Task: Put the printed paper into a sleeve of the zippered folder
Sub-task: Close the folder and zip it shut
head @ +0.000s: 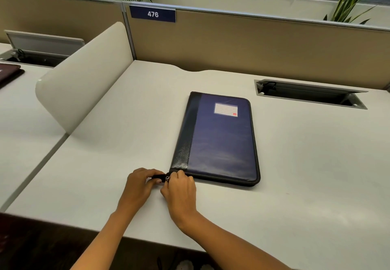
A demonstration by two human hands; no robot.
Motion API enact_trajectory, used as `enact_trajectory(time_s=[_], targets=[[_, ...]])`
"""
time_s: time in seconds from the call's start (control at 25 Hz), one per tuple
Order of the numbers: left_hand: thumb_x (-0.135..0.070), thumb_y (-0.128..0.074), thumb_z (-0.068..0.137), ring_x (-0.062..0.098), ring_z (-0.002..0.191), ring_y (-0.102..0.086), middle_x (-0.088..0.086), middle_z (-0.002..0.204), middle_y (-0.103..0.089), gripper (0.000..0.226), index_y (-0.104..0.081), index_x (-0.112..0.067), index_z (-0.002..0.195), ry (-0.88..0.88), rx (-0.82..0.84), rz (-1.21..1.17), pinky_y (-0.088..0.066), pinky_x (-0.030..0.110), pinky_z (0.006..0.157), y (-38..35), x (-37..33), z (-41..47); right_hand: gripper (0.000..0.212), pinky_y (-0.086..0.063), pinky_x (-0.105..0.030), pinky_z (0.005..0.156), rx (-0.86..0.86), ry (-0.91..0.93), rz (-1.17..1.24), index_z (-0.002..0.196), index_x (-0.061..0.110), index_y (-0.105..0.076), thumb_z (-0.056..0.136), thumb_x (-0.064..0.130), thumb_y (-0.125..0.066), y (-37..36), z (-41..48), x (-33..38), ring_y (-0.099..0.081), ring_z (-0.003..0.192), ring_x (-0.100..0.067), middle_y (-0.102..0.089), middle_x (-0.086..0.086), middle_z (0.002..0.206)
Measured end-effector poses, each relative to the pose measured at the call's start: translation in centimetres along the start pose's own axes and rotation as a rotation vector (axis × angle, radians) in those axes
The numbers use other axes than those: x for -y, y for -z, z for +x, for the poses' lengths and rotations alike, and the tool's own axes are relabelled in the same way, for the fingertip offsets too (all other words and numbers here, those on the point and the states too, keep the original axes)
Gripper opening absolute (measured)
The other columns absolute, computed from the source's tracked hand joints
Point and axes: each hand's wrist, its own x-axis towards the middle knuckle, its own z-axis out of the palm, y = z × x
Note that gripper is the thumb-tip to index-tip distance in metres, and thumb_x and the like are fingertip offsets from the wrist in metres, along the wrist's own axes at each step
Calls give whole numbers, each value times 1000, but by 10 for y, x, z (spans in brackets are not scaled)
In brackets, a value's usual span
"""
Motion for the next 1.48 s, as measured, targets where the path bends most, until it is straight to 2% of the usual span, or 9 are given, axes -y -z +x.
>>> enact_trajectory(time_s=[0.12, 0.2, 0.28, 0.36, 0.6, 0.8, 1.04, 1.28, 1.48], targets=[[0, -69, 79, 12, 79, -60, -30, 74, -60, 25, -77, -23, 86, 18, -16, -7, -39, 14, 72, -1, 1, 0, 28, -39, -19, 40, 40, 20, 15, 46, 20, -60, 35, 19, -86, 2, -1, 5, -51, 38, -10, -56, 6, 46], [0, -69, 79, 11, 77, -60, -26, 73, -62, 25, -76, -23, 86, 30, -20, -10, -39, 15, 72, -2, 1, 0, 16, -39, -21, 46, 2, 11, 81, 67, 14, -65, 63, 21, -80, -4, -1, -3, -60, 54, -14, -65, -2, 66], [-1, -69, 79, 14, 77, -59, -22, 73, -64, 24, -76, -23, 85, 45, -32, -4, -38, 15, 72, -2, 2, 2, 16, -41, -28, 63, 19, 19, 144, 97, 9, -61, 94, 21, -51, -12, 1, -8, -61, 81, -22, -64, -9, 97], [0, -69, 79, 18, 77, -59, -18, 72, -64, 22, -76, -21, 84, 60, -50, 6, -37, 16, 71, -3, 2, 5, 21, -41, -30, 68, 6, 32, 181, 103, 8, -58, 99, 20, -40, -17, 3, -16, -59, 87, -24, -61, -9, 103], [1, -68, 79, 21, 77, -52, -10, 69, -64, 21, -76, -17, 86, 119, -105, -5, -33, 15, 69, -8, 5, 12, 20, -41, -33, 62, -54, 28, 163, 87, 6, -60, 97, 15, -45, -6, 7, -46, -57, 73, -25, -62, -10, 88], [1, -69, 79, 20, 78, -51, -12, 68, -62, 22, -76, -17, 88, 126, -124, -8, -33, 13, 72, -8, 7, 12, 17, -38, -28, 43, -156, 19, 135, 67, 4, -60, 82, -2, -65, 6, -5, -75, -53, 48, -23, -60, -10, 63], [1, -68, 80, 21, 84, -50, -6, 72, -65, 22, -76, -16, 92, 168, -121, -28, -35, 19, 72, -9, 9, 12, 15, -35, -19, 42, -239, 5, 73, 69, 5, -63, 76, -3, -73, 25, -23, -129, -53, 44, -17, -62, -7, 63], [1, -67, 81, 21, 93, -46, -23, 76, -60, 23, -76, -16, 93, 147, -130, 1, -33, 27, 82, -12, 12, 12, 16, -35, -22, 41, -231, -74, 21, 69, 2, -61, 75, -6, -72, 45, -40, -170, -52, 41, -20, -61, -11, 63], [2, -67, 81, 21, 94, -45, -13, 80, -68, 23, -76, -15, 92, 99, -122, 35, -34, 27, 82, -16, 16, 12, 14, -40, -35, 48, -180, -246, 18, 74, 0, -58, 88, -2, -57, 61, -42, -205, -52, 53, -30, -57, -14, 69]])
